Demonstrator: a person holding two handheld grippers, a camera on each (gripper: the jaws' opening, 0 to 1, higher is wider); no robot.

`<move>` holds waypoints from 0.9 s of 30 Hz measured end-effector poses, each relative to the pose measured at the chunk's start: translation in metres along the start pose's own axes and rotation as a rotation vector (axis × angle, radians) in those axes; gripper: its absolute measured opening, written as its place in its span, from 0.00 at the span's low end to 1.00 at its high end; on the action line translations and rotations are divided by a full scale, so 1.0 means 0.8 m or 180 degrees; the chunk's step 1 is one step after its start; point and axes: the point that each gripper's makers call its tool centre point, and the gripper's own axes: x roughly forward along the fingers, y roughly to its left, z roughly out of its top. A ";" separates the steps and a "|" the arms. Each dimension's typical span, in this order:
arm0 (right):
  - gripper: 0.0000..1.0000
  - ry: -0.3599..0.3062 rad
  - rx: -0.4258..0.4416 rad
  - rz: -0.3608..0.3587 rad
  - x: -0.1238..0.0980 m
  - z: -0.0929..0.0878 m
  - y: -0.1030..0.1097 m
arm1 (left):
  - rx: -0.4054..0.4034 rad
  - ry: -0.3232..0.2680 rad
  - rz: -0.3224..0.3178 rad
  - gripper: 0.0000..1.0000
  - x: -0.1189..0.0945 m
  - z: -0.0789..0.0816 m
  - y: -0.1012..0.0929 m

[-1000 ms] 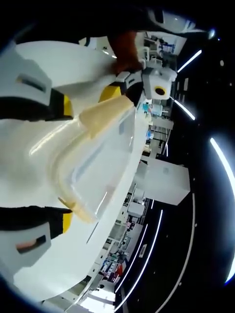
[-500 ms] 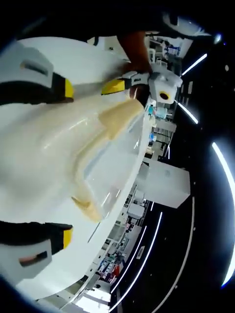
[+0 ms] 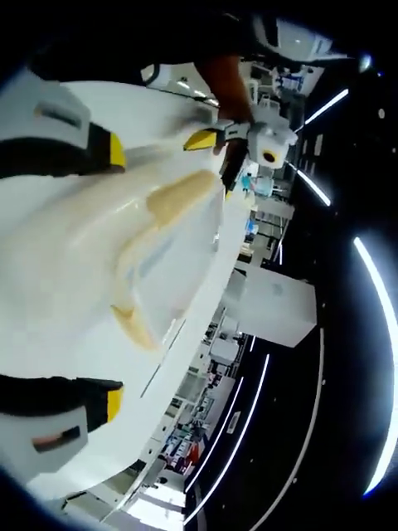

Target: Snap each plastic latch of the storage box into its locked position after aligning the lid with the box until every specified latch is closed and the lid sits flush.

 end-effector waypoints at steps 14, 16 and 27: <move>1.00 0.0076 -0.0282 -0.0177 -0.034 0.029 -0.027 | 0.0288 0.0199 0.0129 0.98 -0.048 0.038 0.016; 1.00 0.0092 -0.0391 -0.0189 -0.038 0.038 -0.031 | 0.0430 0.0261 0.0087 0.98 -0.054 0.046 0.011; 1.00 0.0032 -0.0407 -0.0156 -0.070 0.076 -0.050 | 0.0733 0.0172 0.0117 0.97 -0.075 0.098 0.009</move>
